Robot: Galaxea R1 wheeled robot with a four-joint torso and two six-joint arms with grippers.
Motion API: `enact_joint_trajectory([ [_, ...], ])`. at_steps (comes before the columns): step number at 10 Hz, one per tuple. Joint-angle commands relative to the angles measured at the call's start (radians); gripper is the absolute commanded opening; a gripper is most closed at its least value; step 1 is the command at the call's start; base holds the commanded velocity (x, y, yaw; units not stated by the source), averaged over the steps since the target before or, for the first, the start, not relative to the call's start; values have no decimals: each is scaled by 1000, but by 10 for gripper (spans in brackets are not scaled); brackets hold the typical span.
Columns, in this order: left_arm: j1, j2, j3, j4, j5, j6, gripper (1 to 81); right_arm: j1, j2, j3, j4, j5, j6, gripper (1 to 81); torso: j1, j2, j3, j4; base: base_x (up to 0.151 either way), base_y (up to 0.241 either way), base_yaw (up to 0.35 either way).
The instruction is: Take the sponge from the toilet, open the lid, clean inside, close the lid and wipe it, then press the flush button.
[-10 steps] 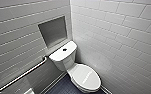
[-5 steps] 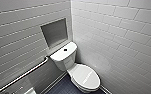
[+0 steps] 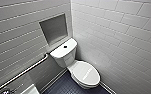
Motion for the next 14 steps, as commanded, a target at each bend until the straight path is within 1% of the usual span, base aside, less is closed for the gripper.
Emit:
enact_joint_trajectory([
  [1,17,-14,6,4,48,1,811,-32,-89,83,-16,-37,-4,10,0,-2,95,0,0,0,0],
  [4,17,-11,0,2,54,1,811,-26,-71,55,-13,-37,-4,10,-7,11,198,0,0,0,0],
  [5,17,-6,-1,-2,62,1,811,-25,-69,54,-13,-37,-3,10,-7,11,235,0,0,0,0],
  [6,17,-11,-5,-33,86,-18,811,-23,-69,54,-13,-37,-3,10,-8,11,271,0,0,0,0],
  [7,17,4,-6,-80,167,-53,811,-23,-65,49,-18,-37,-4,10,-8,11,281,0,0,0,0],
  [8,17,13,-8,-111,243,-61,811,-20,-60,37,-18,-39,-3,10,-9,11,243,0,0,0,0],
  [9,21,12,-11,-102,252,-58,811,-20,-52,23,-16,-40,-3,10,-10,10,254,0,0,0,0],
  [10,15,7,-1,-99,254,-33,811,-20,-45,17,-15,-39,-3,10,-10,10,264,0,0,0,0],
  [11,11,10,-8,-131,257,49,811,-20,-43,17,-15,-39,-3,10,-10,10,265,0,0,0,0],
  [12,11,9,-9,-260,252,172,811,-23,-42,17,-15,-37,-3,10,-10,10,263,0,0,0,0],
  [13,9,9,-9,-430,245,357,811,-23,-43,15,-13,-37,-3,10,-10,10,263,0,0,0,0],
  [14,5,16,-9,-557,240,491,811,-25,-45,14,-12,-37,-3,10,-10,10,263,0,0,0,0],
])
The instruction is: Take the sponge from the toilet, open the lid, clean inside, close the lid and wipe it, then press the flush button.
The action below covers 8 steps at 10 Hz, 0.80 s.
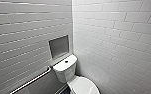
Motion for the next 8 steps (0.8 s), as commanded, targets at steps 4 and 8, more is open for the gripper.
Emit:
enact_joint_trajectory([
  [4,-65,32,-50,-454,19,429,811,17,10,-24,-11,-71,-1,10,0,0,0,0,0,0,0],
  [8,-86,69,-142,-446,16,427,811,23,156,-257,-13,-87,-1,10,0,0,0,0,0,0,0],
])
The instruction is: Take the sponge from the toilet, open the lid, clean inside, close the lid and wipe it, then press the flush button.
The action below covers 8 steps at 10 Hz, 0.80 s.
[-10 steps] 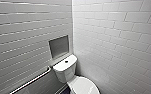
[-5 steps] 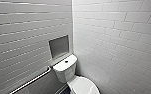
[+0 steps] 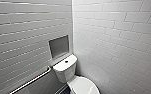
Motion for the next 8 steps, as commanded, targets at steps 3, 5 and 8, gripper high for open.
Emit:
enact_joint_trajectory([
  [3,-48,9,-33,-11,84,5,811,11,103,-151,-23,-78,-5,10,0,0,0,0,0,0,0],
  [5,-48,9,-23,-11,84,2,811,4,62,-67,-24,-73,-4,10,0,0,0,0,0,0,0],
  [8,-48,-6,9,-11,83,2,811,4,-89,192,-21,-61,-5,10,0,0,0,0,0,0,0],
])
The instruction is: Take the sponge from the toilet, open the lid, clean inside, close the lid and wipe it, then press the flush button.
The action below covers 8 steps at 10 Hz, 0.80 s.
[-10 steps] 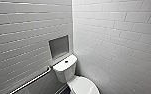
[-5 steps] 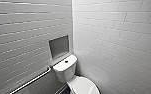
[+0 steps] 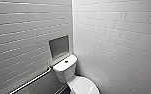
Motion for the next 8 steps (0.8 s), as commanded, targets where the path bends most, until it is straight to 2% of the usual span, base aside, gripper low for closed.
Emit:
enact_joint_trajectory([
  [1,-19,-27,46,-10,61,1,811,4,-148,289,-7,-50,-3,10,0,0,0,0,0,0,0],
  [8,-19,-106,190,-12,60,-2,811,2,-145,286,-12,-50,-3,10,0,0,0,0,0,0,0],
])
